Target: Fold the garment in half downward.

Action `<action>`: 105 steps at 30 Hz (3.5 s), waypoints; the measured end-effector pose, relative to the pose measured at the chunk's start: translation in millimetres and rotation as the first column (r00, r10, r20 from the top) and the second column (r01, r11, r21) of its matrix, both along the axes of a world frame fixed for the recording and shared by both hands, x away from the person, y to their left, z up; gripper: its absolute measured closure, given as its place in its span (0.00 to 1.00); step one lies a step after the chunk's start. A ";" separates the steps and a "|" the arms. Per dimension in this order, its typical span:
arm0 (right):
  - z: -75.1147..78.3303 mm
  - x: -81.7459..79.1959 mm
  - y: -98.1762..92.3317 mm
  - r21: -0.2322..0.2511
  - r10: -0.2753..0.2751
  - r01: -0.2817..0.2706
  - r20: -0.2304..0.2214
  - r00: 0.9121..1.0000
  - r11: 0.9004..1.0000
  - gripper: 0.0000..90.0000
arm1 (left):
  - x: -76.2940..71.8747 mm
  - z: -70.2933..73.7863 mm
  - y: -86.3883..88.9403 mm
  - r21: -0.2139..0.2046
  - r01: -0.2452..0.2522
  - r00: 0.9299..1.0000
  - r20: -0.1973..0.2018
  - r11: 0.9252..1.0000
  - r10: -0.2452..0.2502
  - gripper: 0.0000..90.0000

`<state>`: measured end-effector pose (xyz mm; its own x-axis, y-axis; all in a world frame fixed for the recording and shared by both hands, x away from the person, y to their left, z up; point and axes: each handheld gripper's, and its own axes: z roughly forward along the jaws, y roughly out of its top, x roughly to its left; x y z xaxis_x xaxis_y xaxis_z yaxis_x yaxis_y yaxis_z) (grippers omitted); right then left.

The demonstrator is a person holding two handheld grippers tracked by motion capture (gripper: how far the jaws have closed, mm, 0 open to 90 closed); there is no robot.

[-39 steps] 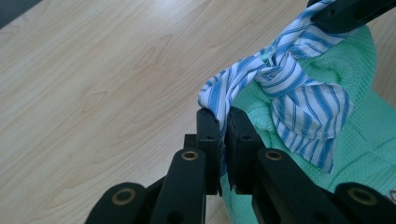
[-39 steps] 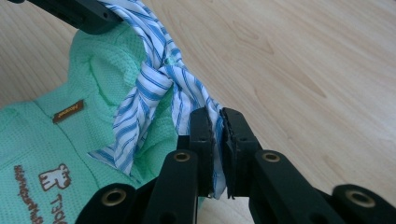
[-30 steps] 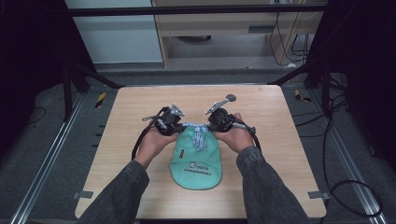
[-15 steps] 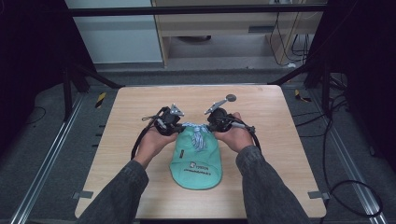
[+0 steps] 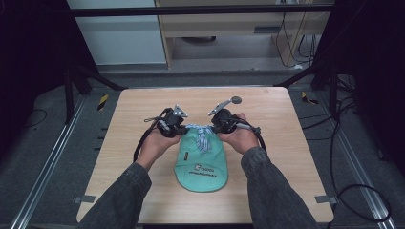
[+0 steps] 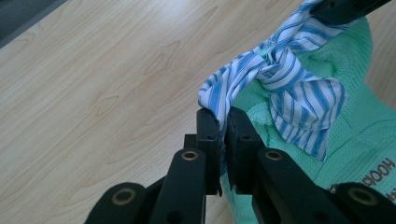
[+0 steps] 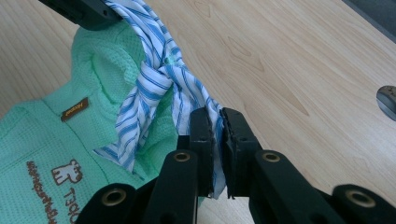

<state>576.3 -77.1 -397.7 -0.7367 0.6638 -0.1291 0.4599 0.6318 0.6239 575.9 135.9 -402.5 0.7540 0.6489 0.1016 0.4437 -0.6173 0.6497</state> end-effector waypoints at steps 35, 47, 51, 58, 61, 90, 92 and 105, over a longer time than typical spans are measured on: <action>3.9 -18.9 1.3 -0.018 0.032 -0.030 0.089 0.996 0.999 0.92 | -17.7 -2.8 1.3 0.004 0.016 0.998 0.056 1.000 -0.016 0.94; -5.8 -30.3 -3.2 -0.015 0.037 -0.036 0.082 0.996 0.999 0.92 | -23.1 -8.2 -2.0 0.005 0.029 0.998 0.057 1.000 -0.029 0.93; -8.0 -33.9 -4.8 -0.010 0.040 -0.040 0.081 0.996 0.999 0.92 | -25.7 -9.5 -3.5 0.011 0.036 0.997 0.064 0.999 -0.037 0.93; -11.5 -43.4 -8.8 0.001 0.042 -0.042 0.084 0.996 0.999 0.91 | -35.8 -13.0 -5.1 0.012 0.058 0.996 0.066 0.998 -0.059 0.93; -12.4 -46.3 -9.3 -0.001 0.043 -0.044 0.084 0.996 0.999 0.91 | -38.7 -13.8 -4.5 0.017 0.066 0.996 0.066 0.998 -0.067 0.93; -38.5 -88.1 -17.3 0.029 0.096 -0.097 0.045 0.994 0.995 0.91 | -73.2 -35.8 5.8 -0.049 0.102 0.995 0.030 0.994 -0.100 0.94; -39.2 -88.9 -17.4 0.035 0.094 -0.096 0.045 0.995 0.995 0.91 | -74.3 -37.9 5.7 -0.066 0.096 0.995 0.023 0.993 -0.095 0.94; -45.8 -100.4 -15.9 0.035 0.106 -0.107 0.037 0.994 0.994 0.91 | -82.7 -45.5 7.4 -0.051 0.100 0.995 0.022 0.994 -0.099 0.93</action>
